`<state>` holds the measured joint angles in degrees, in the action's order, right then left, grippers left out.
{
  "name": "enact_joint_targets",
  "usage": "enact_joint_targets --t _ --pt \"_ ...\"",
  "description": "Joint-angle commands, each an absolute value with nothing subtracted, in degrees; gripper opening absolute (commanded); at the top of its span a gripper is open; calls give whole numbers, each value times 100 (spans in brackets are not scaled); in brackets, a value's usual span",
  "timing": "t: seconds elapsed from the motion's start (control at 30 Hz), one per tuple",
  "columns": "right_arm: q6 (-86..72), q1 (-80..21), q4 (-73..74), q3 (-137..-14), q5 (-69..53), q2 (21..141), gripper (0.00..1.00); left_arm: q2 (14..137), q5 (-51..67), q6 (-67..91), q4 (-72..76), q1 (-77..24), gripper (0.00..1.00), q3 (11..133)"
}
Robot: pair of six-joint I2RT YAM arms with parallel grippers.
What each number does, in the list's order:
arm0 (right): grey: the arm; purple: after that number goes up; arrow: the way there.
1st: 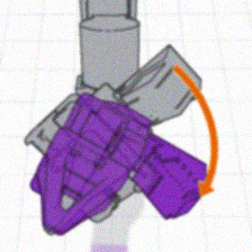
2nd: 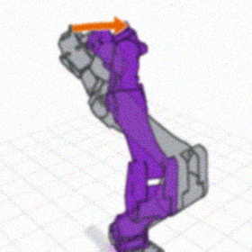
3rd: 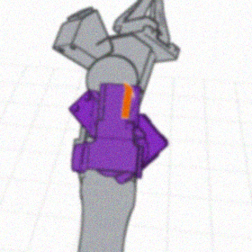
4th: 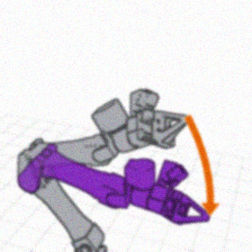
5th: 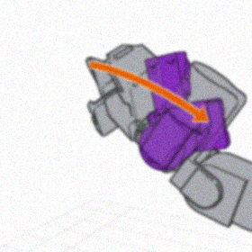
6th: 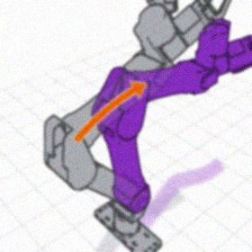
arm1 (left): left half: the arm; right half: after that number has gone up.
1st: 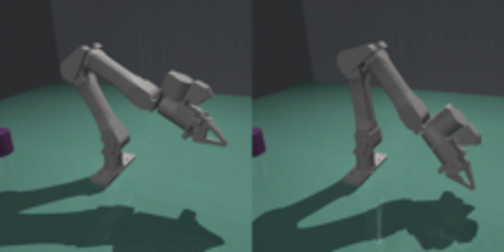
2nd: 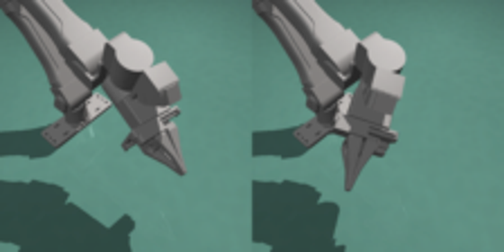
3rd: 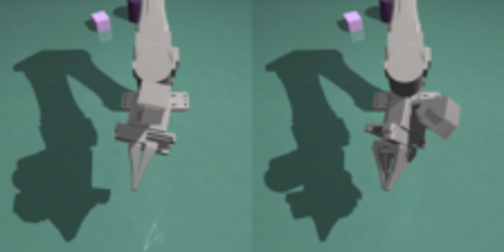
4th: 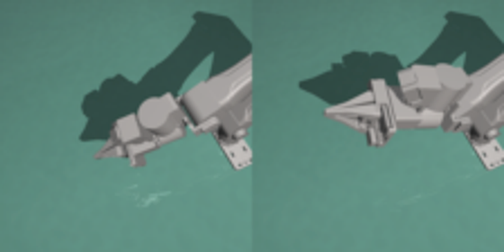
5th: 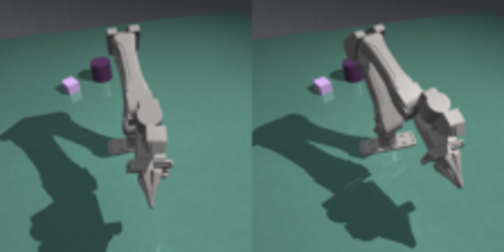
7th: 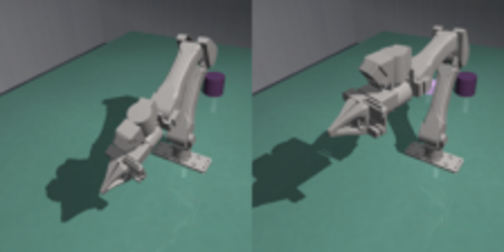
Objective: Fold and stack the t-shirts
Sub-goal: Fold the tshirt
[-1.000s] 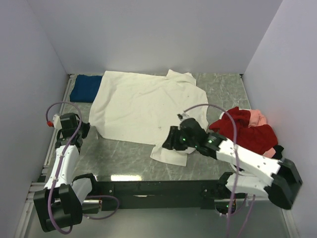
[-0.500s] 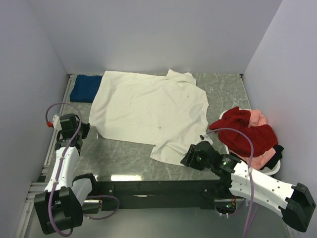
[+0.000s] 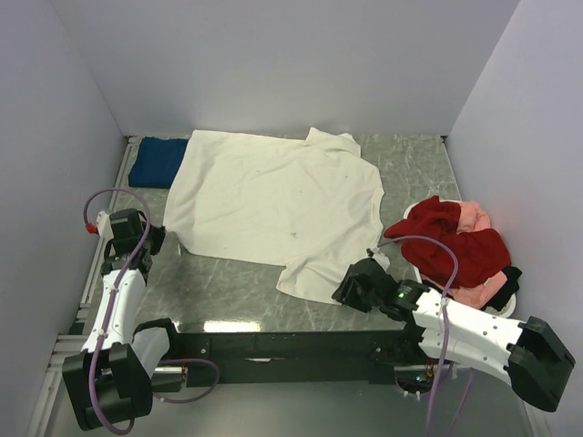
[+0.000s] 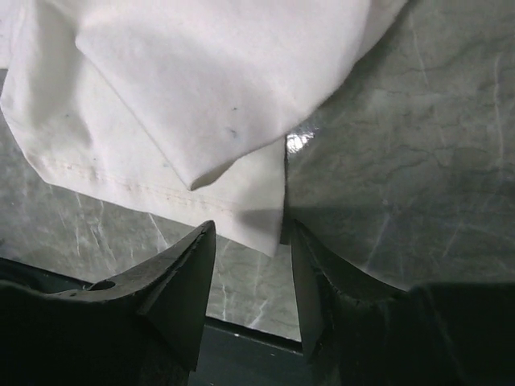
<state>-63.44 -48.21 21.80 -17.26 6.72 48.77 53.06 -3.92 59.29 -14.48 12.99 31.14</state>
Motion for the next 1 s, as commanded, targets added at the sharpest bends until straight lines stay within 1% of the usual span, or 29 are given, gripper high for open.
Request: enact_joint_targets --t 0.0,0.1,0.2,0.23,0.3,0.33,0.4,0.43,0.63,0.7,0.97 --pt "-6320 -4799 1969 -1810 905 5141 50 5194 -466 5897 -1371 1318 0 3085" --pt "-6267 -4808 1767 -1854 800 5405 47 5186 -448 5915 -1354 1310 0 3050" --pt "-6258 -4808 1626 -1881 712 5546 37 5194 -466 5915 -1353 1310 0 3050" --pt "-6267 -4808 1635 -1890 721 5537 29 5203 -475 5898 -1362 1318 0 3050" --pt "-6249 -4808 1705 -1916 799 5459 23 5194 -483 5897 -1380 1318 0 3050" --pt "-6249 -4808 1766 -1933 835 5327 14 5194 -492 5897 -1389 1310 0 3059" --pt "-6223 -4808 2012 -2012 931 5134 6 5177 -501 5889 -1415 1310 0 3067" --pt "-6205 -4808 2239 -2047 975 4872 0 5151 -510 5889 -1441 1310 0 3076" --pt "-6091 -4799 3276 -2364 1187 3580 0 4861 -720 5836 -1793 1318 0 3120" --pt "-6073 -4799 3506 -2469 1152 3315 0 4747 -782 5827 -1907 1318 0 3076" --pt "-5828 -4808 4727 -2829 817 2286 0 4052 -1738 5844 -3127 1318 0 3304"
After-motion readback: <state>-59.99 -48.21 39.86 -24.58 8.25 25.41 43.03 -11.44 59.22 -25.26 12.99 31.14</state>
